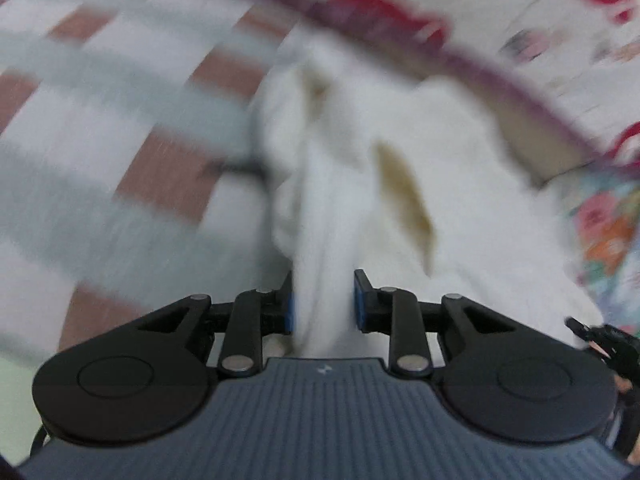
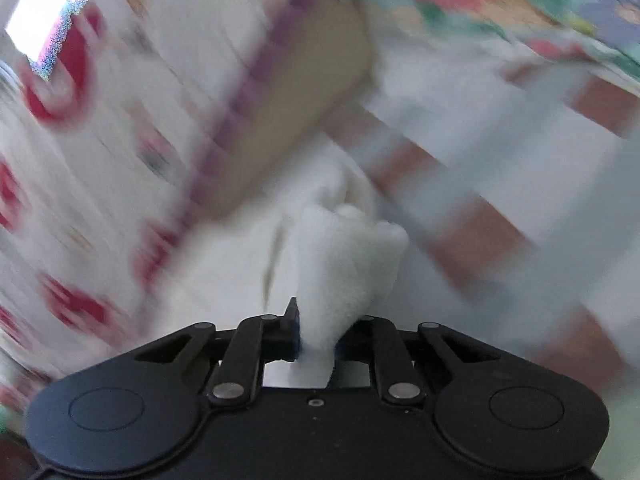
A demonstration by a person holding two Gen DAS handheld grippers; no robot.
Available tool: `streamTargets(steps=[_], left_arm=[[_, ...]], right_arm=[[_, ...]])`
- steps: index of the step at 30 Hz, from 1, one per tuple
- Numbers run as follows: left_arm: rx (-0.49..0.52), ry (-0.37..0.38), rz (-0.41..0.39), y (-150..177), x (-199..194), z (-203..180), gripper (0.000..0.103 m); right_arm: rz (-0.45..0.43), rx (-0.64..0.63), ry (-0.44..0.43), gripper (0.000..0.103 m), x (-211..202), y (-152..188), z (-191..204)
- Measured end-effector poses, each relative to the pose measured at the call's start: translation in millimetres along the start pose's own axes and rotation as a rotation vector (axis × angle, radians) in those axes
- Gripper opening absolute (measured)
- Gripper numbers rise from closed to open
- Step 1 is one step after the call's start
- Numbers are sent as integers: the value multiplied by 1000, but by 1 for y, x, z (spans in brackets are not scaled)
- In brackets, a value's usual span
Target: Fold clothes
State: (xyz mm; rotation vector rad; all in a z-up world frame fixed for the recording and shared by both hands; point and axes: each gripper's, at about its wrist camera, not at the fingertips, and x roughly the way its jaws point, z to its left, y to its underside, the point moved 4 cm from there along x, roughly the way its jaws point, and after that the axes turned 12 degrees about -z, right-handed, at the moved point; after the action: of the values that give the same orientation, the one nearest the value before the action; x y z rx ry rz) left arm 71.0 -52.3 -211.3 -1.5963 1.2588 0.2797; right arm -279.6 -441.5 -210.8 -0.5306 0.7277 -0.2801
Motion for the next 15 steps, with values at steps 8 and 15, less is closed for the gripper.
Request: streamTargets(steps=[8,15], left_arm=[[15,-74,-179,-38,-44,15,8],[134,81,-248,-93,-11,-27,35]], right_arm=[[-2,-118,63,27,4,-1,-10],[-9,-260,85,34,4,-3,6]])
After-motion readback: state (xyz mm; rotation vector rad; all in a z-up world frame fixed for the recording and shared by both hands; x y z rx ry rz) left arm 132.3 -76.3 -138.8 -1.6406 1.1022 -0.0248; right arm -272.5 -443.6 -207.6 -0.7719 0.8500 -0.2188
